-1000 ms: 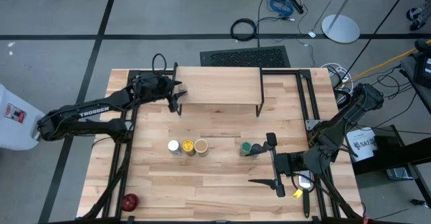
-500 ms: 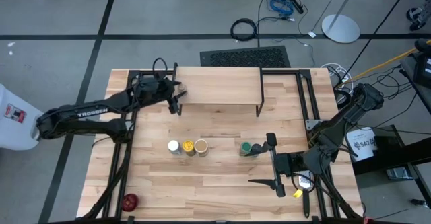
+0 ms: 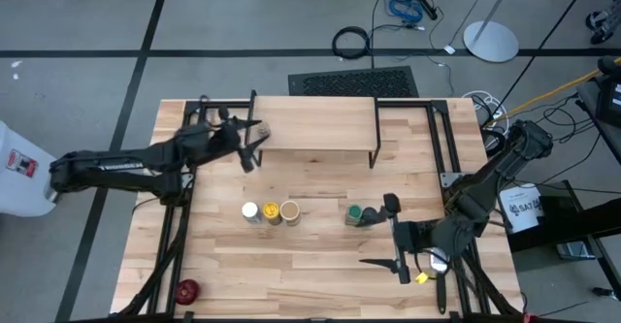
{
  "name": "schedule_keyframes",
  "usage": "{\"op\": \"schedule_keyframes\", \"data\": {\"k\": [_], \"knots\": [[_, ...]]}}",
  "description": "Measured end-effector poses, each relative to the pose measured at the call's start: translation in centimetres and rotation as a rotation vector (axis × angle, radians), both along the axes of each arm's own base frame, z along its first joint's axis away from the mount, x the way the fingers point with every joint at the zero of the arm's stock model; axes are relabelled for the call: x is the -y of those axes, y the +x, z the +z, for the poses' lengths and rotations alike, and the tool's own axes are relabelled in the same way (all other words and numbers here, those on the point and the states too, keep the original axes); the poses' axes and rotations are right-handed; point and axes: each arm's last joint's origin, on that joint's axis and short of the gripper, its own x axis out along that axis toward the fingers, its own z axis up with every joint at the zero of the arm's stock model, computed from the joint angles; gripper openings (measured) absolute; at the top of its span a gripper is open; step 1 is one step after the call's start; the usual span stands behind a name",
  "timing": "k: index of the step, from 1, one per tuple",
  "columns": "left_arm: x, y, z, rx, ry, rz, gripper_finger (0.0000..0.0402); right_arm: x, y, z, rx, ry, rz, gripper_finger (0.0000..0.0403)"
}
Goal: Shelf spices
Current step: Put the black seasoning bottle on the shelf
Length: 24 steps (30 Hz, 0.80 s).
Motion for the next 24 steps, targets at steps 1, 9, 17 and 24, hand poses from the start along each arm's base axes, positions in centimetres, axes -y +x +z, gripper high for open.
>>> {"op": "schedule_keyframes", "data": {"k": [1, 9, 17, 24], "knots": [[0.5, -0.1, 0.5, 0.047, -0.012, -0.032, 0.0228, 0.1, -0.1, -0.3, -0.029, 0.020, -0.012, 0.0341], [5.1, 0.1, 1.0, 0.126, -0.092, -0.285, 0.0228, 0.8, -0.3, -3.5, -0.262, 0.062, -0.197, 0.0341], [9.5, 1.0, 1.9, 0.165, -0.030, -0.480, 0.0228, 0.9, 1.5, -7.3, -0.478, 0.020, -0.239, 0.0341], [11.2, 1.6, 4.0, 0.171, -0.039, -0.476, 0.0228, 2.4, 1.2, -9.6, -0.711, 0.003, -0.350, 0.0341]]}}
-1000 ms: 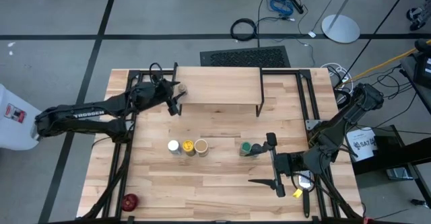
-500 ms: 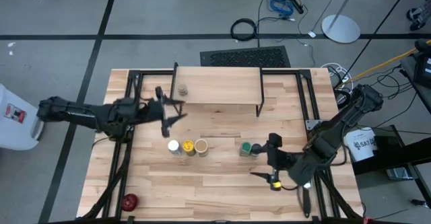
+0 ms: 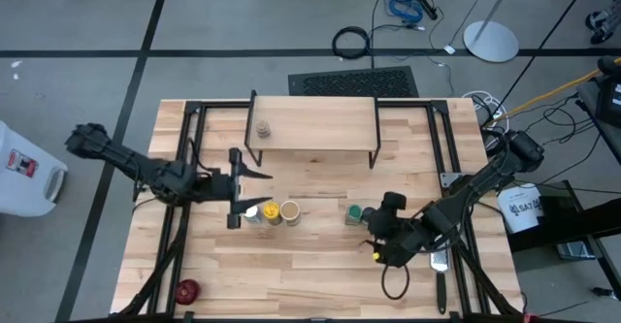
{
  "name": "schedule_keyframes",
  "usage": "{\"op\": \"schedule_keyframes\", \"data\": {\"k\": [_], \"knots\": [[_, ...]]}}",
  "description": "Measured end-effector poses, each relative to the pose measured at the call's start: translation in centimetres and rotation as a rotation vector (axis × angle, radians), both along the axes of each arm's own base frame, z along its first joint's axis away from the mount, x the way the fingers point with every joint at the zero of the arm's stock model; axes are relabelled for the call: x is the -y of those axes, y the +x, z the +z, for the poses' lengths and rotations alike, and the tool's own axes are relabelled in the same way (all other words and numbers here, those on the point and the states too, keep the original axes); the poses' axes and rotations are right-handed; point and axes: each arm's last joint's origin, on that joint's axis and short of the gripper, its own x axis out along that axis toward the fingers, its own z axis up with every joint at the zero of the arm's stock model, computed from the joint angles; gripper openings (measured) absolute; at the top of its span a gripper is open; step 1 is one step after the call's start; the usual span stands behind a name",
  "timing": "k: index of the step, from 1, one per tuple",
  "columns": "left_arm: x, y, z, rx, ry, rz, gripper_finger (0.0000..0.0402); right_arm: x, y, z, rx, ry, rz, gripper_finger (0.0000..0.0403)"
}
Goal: Shelf spices
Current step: Put the black seasoning bottle on the shelf
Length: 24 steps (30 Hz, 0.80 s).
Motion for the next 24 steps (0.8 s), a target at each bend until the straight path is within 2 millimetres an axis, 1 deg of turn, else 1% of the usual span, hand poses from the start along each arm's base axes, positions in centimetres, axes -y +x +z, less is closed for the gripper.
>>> {"op": "schedule_keyframes", "data": {"k": [3, 7, 13, 17, 19, 24], "knots": [[0.4, 0.3, 0.6, 0.009, 0.003, -0.014, 0.0228, 0.6, -0.1, -0.1, -0.032, -0.021, -0.023, 0.0341], [0.7, 0.7, 0.4, -0.006, 0.011, -0.018, 0.0228, 1.6, 0.2, -0.2, -0.062, -0.053, -0.037, 0.0341], [0.8, 0.8, 0.3, -0.010, 0.012, -0.017, 0.0228, 3.5, 1.3, -0.3, -0.129, 0.003, -0.044, 0.0341], [0.8, 0.8, 0.3, -0.007, 0.011, -0.017, 0.0228, 4.5, 1.7, -0.4, -0.171, 0.054, -0.029, 0.0340], [0.8, 0.8, 0.3, -0.008, 0.011, -0.017, 0.0228, 4.8, 1.9, -0.6, -0.194, 0.077, -0.024, 0.0338], [0.8, 0.8, 0.3, -0.008, 0.011, -0.017, 0.0228, 5.3, 2.7, -1.5, -0.237, 0.072, -0.018, 0.0330]]}}
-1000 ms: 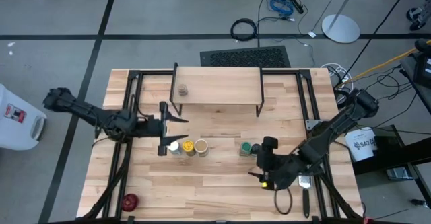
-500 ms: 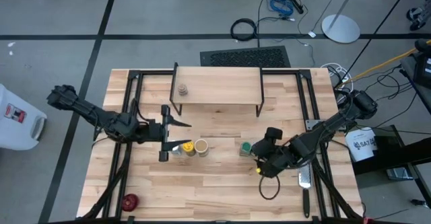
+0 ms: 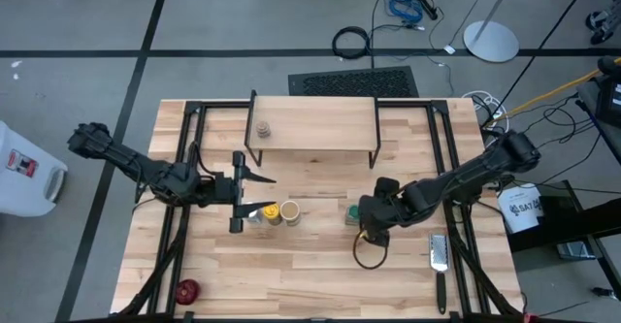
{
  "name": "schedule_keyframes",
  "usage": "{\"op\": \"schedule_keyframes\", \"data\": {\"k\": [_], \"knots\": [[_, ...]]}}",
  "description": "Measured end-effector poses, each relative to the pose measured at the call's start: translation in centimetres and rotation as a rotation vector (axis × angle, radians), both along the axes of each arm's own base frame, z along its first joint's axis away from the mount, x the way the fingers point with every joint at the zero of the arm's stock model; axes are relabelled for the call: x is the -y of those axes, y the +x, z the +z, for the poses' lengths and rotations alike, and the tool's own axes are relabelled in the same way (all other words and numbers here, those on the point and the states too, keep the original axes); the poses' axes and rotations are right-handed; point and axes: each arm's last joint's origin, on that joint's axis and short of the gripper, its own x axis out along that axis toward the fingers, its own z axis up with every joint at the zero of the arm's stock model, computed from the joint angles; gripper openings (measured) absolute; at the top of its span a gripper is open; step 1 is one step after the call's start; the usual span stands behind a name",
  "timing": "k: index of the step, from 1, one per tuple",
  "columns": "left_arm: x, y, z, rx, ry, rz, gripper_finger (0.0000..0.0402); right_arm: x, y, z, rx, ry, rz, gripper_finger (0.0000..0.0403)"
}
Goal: Shelf spices
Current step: Put the black seasoning bottle on the shelf
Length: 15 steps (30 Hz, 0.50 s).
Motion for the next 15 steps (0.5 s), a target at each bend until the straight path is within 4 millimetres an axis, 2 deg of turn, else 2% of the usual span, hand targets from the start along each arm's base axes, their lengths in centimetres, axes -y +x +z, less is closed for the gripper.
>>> {"op": "schedule_keyframes", "data": {"k": [7, 12, 15], "knots": [[0.00, 0.00, 0.01, 0.001, -0.002, 0.000, 0.0228, 0.56, 0.82, -1.05, -0.052, 0.023, 0.004, 0.0311], [0.00, 0.00, -0.01, -0.001, -0.001, -0.001, 0.0228, 0.81, 0.89, -1.08, -0.063, 0.048, -0.006, 0.0308], [0.00, 0.00, -0.01, -0.001, -0.001, -0.001, 0.0228, 0.81, 0.86, -1.09, -0.065, 0.051, -0.013, 0.0290]]}}
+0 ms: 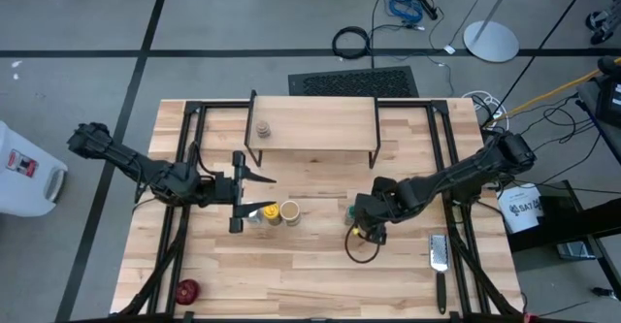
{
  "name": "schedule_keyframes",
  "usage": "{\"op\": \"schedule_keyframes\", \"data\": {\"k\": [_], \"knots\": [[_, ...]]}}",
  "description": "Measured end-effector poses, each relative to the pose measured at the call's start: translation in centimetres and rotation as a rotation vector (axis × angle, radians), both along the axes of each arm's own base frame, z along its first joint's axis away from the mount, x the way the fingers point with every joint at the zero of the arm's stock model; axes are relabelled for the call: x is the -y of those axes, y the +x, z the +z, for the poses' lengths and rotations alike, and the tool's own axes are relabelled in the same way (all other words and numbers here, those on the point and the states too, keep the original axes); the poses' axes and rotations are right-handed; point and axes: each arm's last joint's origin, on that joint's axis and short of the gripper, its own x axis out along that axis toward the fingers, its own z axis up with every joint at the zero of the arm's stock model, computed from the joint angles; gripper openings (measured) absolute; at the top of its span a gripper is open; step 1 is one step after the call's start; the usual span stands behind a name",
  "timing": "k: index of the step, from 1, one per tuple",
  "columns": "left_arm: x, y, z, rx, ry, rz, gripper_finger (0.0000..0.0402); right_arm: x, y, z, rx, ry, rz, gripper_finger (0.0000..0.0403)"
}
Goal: Shelf spices
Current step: Put the black seasoning bottle on the shelf
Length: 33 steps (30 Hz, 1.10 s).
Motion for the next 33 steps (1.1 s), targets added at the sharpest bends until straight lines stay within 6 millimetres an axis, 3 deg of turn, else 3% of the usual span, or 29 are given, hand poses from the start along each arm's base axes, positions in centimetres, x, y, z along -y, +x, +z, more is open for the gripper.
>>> {"op": "schedule_keyframes", "data": {"k": [10, 24, 33], "knots": [[0.0, 0.0, 0.0, -0.003, 0.000, 0.001, 0.0228, -0.1, 0.0, 0.0, 0.000, 0.032, -0.031, 0.0187], [0.1, 0.4, -0.4, -0.018, -0.010, 0.006, 0.0228, -0.2, -0.1, 0.2, -0.007, 0.070, -0.059, 0.0196], [0.0, 2.6, -2.1, -0.082, -0.044, 0.047, 0.0228, -0.5, 0.4, 2.6, 0.007, 0.101, -0.051, 0.0195]]}}
